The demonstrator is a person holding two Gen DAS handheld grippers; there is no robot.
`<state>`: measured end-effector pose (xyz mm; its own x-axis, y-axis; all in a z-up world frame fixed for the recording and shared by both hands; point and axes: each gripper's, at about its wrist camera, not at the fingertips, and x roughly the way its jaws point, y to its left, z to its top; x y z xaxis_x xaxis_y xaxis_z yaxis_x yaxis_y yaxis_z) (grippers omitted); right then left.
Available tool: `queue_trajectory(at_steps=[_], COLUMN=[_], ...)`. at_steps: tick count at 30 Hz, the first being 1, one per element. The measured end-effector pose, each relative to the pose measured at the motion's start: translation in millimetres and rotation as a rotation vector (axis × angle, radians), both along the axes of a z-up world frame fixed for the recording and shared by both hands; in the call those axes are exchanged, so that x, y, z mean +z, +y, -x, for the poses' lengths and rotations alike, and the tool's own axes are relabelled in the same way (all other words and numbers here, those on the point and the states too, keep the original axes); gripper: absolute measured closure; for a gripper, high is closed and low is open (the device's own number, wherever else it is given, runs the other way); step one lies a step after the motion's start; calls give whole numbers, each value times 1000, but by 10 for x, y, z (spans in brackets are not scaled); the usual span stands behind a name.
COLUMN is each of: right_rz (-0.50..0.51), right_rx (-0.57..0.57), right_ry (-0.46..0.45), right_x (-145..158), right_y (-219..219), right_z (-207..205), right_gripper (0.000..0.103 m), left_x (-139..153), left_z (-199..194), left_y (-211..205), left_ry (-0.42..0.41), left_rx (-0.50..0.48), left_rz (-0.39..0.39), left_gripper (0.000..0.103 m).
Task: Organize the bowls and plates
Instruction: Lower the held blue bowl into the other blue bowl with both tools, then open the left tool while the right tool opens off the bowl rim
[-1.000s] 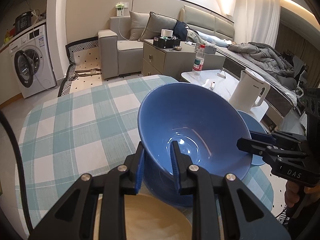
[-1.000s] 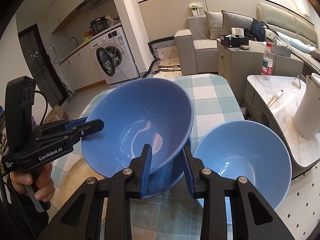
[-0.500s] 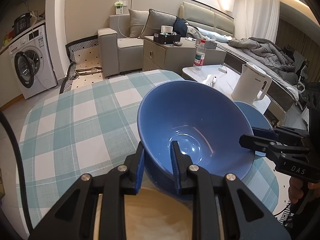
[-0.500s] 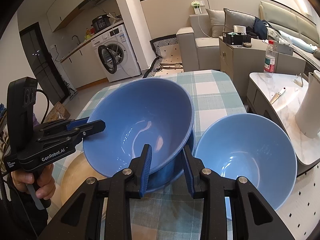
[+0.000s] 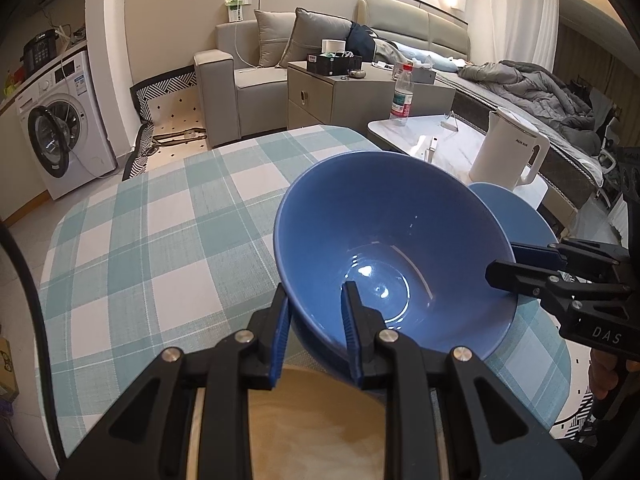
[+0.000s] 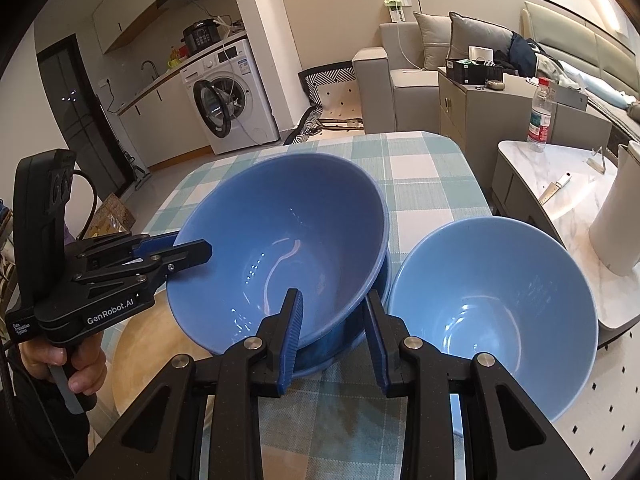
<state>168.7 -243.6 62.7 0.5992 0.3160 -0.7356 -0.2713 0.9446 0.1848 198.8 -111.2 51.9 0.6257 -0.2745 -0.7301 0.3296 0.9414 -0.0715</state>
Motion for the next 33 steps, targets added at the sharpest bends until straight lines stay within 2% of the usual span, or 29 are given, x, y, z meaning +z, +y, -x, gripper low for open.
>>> queue_trajectory(at_steps=[7,33], right_rz=[8,11], right_rx=[-1,11], right_ry=[14,44], right_x=[-52,-170], right_y=[0,20], right_z=[-6,-28], right_gripper=[72,67], left_x=[-44,-164], left_z=[15,-26], left_y=[-38,-22], left_ry=[-2,45], left_rx=[-12,-17], left_rz=[-35,-32], left_gripper=[79,76])
